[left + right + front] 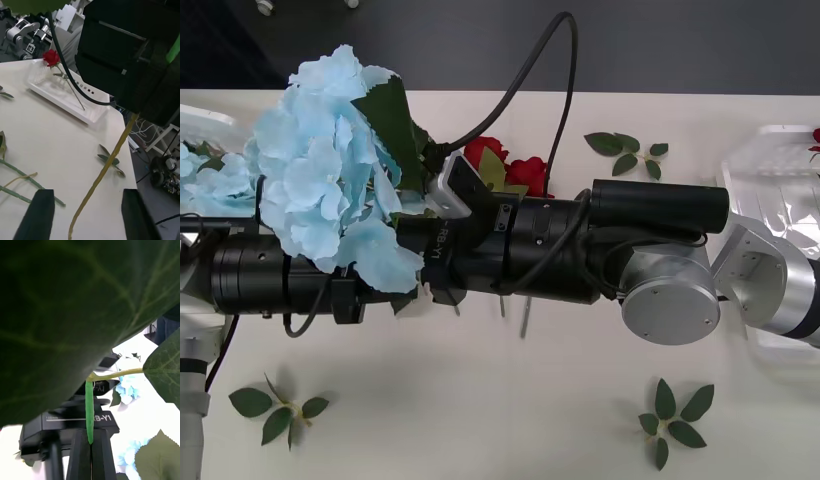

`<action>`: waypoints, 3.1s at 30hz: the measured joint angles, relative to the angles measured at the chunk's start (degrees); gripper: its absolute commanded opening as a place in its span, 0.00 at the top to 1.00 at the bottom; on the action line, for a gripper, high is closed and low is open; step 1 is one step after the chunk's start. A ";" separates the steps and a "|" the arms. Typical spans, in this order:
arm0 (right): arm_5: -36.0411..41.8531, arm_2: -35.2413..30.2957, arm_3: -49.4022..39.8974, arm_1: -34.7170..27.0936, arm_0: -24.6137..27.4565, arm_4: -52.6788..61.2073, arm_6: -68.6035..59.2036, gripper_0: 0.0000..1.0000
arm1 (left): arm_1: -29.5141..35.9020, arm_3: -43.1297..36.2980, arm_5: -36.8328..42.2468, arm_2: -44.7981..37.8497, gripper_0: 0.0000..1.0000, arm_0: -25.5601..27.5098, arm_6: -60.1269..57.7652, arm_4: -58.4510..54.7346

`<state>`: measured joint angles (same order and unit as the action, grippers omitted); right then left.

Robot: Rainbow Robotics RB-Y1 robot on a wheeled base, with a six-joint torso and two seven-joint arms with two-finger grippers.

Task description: Put the red flowers into the right box and the blue flowers into the left box

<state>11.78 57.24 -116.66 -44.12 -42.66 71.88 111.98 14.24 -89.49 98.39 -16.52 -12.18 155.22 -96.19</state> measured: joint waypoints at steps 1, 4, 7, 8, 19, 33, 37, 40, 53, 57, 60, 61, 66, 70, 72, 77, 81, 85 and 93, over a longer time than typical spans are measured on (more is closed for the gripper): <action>0.00 0.00 0.00 0.00 0.00 0.00 0.00 1.00 | -0.02 0.00 0.00 0.09 0.43 0.00 0.00 0.00; 0.00 0.00 0.00 0.00 0.00 0.00 0.00 1.00 | -0.27 0.00 0.00 0.11 0.67 0.00 0.00 0.00; 0.00 0.00 0.00 0.00 0.00 0.00 0.00 1.00 | -0.93 0.00 -0.09 0.11 0.88 0.00 0.00 0.00; 0.00 0.00 0.00 0.00 0.00 0.00 0.00 1.00 | -1.14 0.00 -0.26 0.11 0.91 0.00 0.00 0.00; -0.05 0.00 0.32 0.00 0.00 0.00 0.00 1.00 | -1.46 0.00 -1.44 1.43 1.00 0.00 0.00 0.00; -3.04 0.00 0.83 0.00 0.00 0.00 0.00 0.19 | -1.46 0.00 -1.58 1.38 1.00 0.00 0.00 0.00; -3.23 0.00 1.06 0.00 0.00 0.02 0.00 0.18 | -1.46 0.00 -1.58 0.78 1.00 0.00 0.00 0.00; -4.30 0.01 1.06 -0.01 0.01 0.12 0.00 0.18 | -1.45 0.00 -1.58 -0.37 1.00 0.00 0.00 0.00; -12.60 -1.75 -6.26 -8.83 10.30 0.87 0.00 0.18 | 2.82 -0.34 -1.60 -6.20 1.00 0.31 0.00 -1.90; -6.01 -12.72 -13.26 -11.80 23.13 0.86 0.00 0.18 | 6.31 -5.29 -5.12 -8.62 1.00 3.81 -0.02 -1.89; 1.48 -25.27 -18.57 -12.25 33.82 1.05 -0.01 0.18 | 9.40 -9.92 -7.87 -10.11 1.00 7.76 -0.41 -1.81; 4.01 -29.27 -20.15 -12.24 37.09 1.40 -0.02 0.18 | 10.40 -11.34 -9.02 -10.78 1.00 9.20 -1.36 -1.53; 17.36 -44.45 -24.54 -11.98 45.04 8.23 -2.68 0.18 | 13.94 -16.18 -15.40 -15.46 1.00 15.69 -13.61 0.75; 30.22 -50.62 -24.54 -9.63 44.00 13.43 -7.95 0.18 | 15.59 -17.68 -19.23 -19.85 1.00 19.46 -14.53 4.32; 34.80 -53.19 -24.54 -8.57 42.95 13.43 -12.37 0.18 | 16.06 -17.87 -20.64 -21.79 1.00 20.59 -14.58 7.04; 47.10 -56.63 -24.58 -7.79 38.38 13.02 -30.46 0.18 | 16.26 -17.88 -25.18 -26.56 1.00 22.18 -23.51 14.13; 56.49 -55.87 -25.67 -7.79 32.55 8.30 -45.11 0.18 | 16.26 -17.89 -28.33 -29.44 1.00 22.51 -27.96 22.12; 61.74 -53.02 -26.43 -7.42 27.02 4.80 -56.33 0.18 | 16.26 -17.89 -31.48 -30.54 1.00 22.51 -31.41 30.09; 67.69 -39.78 -26.55 -5.38 16.54 -8.50 -83.92 0.18 | 16.26 -16.17 -33.96 -30.53 1.00 20.67 -40.30 43.86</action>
<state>79.47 17.46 -143.21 -49.50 -26.12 63.38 28.05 30.50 -105.65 64.43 -47.05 8.49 114.92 -52.33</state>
